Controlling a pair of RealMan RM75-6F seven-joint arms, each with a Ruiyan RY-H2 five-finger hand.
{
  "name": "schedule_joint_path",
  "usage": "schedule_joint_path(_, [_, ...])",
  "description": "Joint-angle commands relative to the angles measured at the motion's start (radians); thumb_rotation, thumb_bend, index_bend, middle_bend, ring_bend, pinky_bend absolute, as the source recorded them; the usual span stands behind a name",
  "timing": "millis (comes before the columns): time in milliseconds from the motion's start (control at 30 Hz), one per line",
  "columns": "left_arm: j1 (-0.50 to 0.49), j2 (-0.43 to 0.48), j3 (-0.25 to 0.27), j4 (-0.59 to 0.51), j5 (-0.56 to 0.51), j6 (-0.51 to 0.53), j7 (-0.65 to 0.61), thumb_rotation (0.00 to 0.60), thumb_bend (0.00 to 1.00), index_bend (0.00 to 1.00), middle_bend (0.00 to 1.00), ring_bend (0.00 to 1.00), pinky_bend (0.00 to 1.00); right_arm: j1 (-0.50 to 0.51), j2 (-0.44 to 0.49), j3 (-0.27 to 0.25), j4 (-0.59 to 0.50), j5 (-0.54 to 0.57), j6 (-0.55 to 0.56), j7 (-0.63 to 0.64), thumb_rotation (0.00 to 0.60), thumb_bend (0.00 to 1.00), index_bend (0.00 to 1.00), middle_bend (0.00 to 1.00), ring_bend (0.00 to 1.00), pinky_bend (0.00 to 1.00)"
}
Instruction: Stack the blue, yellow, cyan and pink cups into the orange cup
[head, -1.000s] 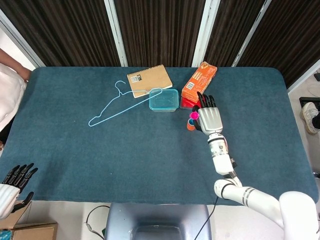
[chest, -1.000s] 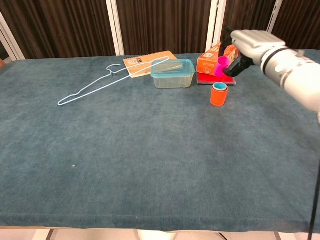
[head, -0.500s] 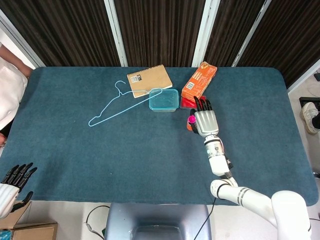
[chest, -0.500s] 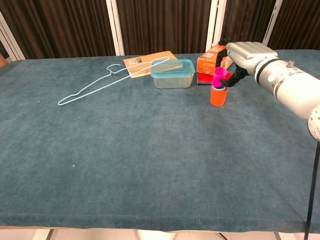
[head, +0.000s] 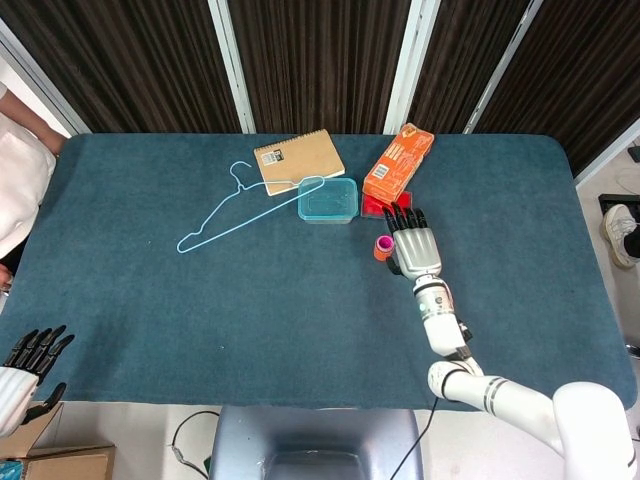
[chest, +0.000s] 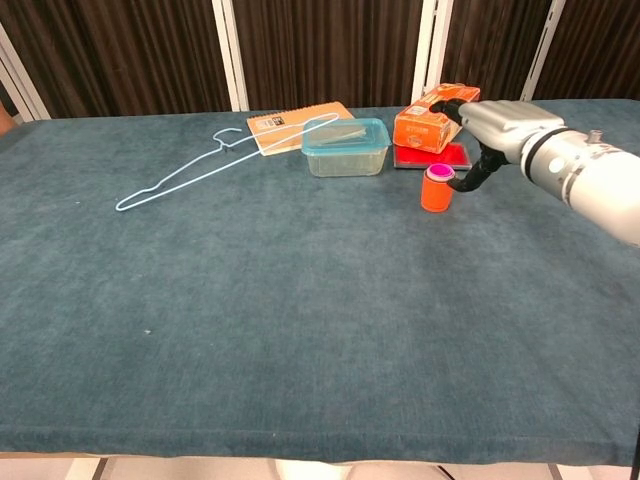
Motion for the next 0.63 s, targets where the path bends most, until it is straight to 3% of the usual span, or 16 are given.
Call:
schedule_joint_path(33, [0.002,0.001,-0.001,0.001,0.000,0.005,-0.003,0.600,0.42,0.00,0.00,0.00,0.08,-0.093,0.128,-0.058,-0.207,-0.114,0.089,0.089,0.600,0.33,0.00,0.00,0.00,0.04])
schedule_joint_path(67, [0.003,0.001,-0.001,0.002,0.000,0.007,-0.005,0.600,0.42,0.00,0.00,0.00,0.08,-0.131,0.171,-0.089,-0.274,-0.158,0.125,0.111,0.600,0.33,0.00,0.00,0.00,0.03])
schedule_joint_path(200, [0.006,0.001,-0.002,0.006,0.000,0.016,-0.011,0.600,0.42,0.00,0.00,0.00,0.08,-0.326,0.393,-0.300,-0.532,-0.336,0.296,0.098,0.600,0.33,0.00,0.00,0.00,0.00])
schedule_joint_path(300, [0.006,-0.001,-0.002,0.008,0.001,0.020,-0.013,0.600,0.42,0.00,0.00,0.00,0.08,-0.461,0.456,-0.412,-0.562,-0.430,0.462,0.046,0.600,0.33,0.00,0.00,0.00,0.00])
schedule_joint_path(400, [0.007,-0.003,0.000,0.009,0.006,0.028,-0.010,0.600,0.42,0.00,0.00,0.00,0.08,-0.565,0.447,-0.450,-0.507,-0.472,0.585,0.099,0.600,0.33,0.00,0.00,0.00,0.00])
schedule_joint_path(633, [0.009,-0.010,0.008,0.013,0.021,0.049,0.002,0.600,0.42,0.00,0.00,0.00,0.08,-0.621,0.486,-0.435,-0.528,-0.517,0.646,0.169,0.600,0.33,0.00,0.00,0.00,0.00])
